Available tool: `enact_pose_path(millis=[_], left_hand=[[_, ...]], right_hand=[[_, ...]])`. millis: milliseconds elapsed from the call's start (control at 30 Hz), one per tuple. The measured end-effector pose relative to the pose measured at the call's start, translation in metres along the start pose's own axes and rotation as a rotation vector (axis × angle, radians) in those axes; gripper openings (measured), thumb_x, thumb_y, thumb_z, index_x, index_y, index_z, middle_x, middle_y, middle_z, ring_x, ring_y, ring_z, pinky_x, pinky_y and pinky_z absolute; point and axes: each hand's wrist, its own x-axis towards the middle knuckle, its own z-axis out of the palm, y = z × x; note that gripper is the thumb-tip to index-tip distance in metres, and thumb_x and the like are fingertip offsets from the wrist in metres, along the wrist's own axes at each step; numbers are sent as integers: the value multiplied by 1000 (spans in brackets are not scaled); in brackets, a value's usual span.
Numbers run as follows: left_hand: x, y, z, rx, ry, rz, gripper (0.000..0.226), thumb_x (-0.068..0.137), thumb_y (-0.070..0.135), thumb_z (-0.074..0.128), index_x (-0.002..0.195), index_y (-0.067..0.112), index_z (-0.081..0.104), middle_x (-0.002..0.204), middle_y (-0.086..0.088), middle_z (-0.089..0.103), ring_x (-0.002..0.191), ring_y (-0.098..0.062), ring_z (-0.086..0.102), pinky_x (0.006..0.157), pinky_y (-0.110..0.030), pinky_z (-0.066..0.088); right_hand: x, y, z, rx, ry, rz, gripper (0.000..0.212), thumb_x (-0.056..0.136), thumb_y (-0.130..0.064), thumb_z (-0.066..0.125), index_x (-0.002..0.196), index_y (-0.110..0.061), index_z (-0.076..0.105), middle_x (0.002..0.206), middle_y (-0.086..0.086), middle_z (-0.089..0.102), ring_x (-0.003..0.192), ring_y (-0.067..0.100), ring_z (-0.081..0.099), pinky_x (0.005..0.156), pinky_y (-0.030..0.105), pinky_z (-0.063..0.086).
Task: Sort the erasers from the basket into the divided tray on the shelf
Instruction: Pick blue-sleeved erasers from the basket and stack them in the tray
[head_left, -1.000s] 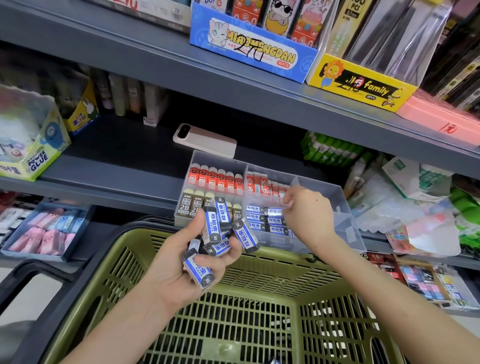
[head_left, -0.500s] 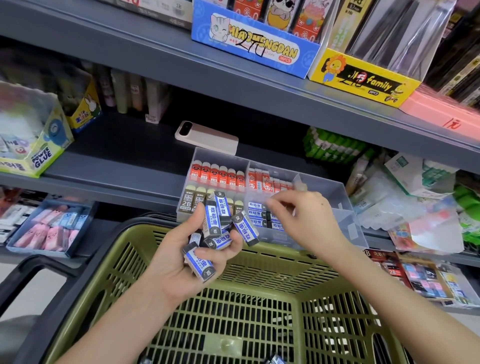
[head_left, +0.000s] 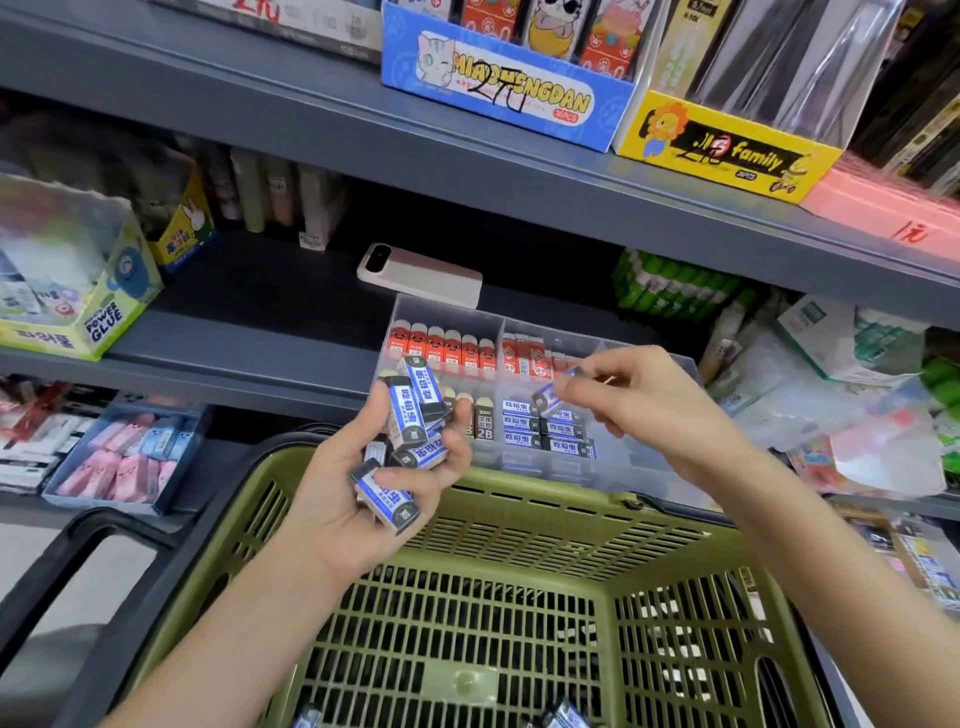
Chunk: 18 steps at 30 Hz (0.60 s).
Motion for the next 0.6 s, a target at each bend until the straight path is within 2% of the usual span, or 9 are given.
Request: enact_pose_path(millis=[67,167,233,333,400,433,500,533,600], left_hand=[[0,1,0,8,7,18,66,48,7,93,107,-2,64,103,-18,62,71,-25,62,33,-11,39],[0,0,0,39,13,33,64,47,8,93,104,0,65,103,-18,62,71,-24,62,34,-9,38],[-1,0,0,52,18,34,65,46,8,94,104,0,66,102,-17,62,71,-23,62,34,-9,38],[-1,0,-1,56,26,33,63,46,8,94,102,-1,67,101,-17,63,71,-23,62,34,-9,38],[-1,0,-2,64,27,28,61,46,9,94,100,-2,68,101,-17,63,71,-23,62,34,-9,38],[-1,0,-2,70,28,26,60,46,9,94,99,-2,69,101,-16,63,71,-22,62,34,-9,39],[0,0,-2,86,32,22,59,45,10,94,97,-3,70,100,-16,63,71,-21,62,35,-9,38],[0,-1,-2,92,34,20,59,44,10,95,97,-3,70,100,-16,64,70,-22,62,35,-8,38],[1,-2,-2,100,41,19,60,44,10,95,98,-2,71,100,-16,64,68,-22,61,35,-8,38]], right_hand=[[8,3,3,-365,-42,-14,24,78,-25,68,62,-7,67,54,10,59,52,23,52,53,30,45],[18,2,17,-699,-84,-56,20,70,-22,66,56,-11,57,55,2,52,58,20,45,69,32,41],[25,2,25,-696,-117,-80,14,71,-25,71,71,-12,66,68,-2,57,70,15,48,88,34,38],[29,4,23,-411,-281,-23,28,78,-37,71,76,-9,70,65,-2,66,57,4,54,70,23,45],[29,7,18,-276,-375,-7,28,87,-29,64,71,-8,68,54,-7,62,46,-1,52,63,23,45],[30,11,15,-285,-382,-19,25,89,-26,62,71,-9,69,53,-10,61,46,-3,53,75,30,44],[31,17,14,-407,-349,-73,16,88,-26,63,79,-18,73,60,-19,63,58,-10,55,105,43,23],[30,19,15,-432,-337,-89,12,88,-28,63,85,-22,74,65,-21,63,66,-11,56,111,40,14],[27,19,18,-386,-346,-76,12,88,-27,64,92,-23,74,67,-24,61,76,-6,58,99,23,22]])
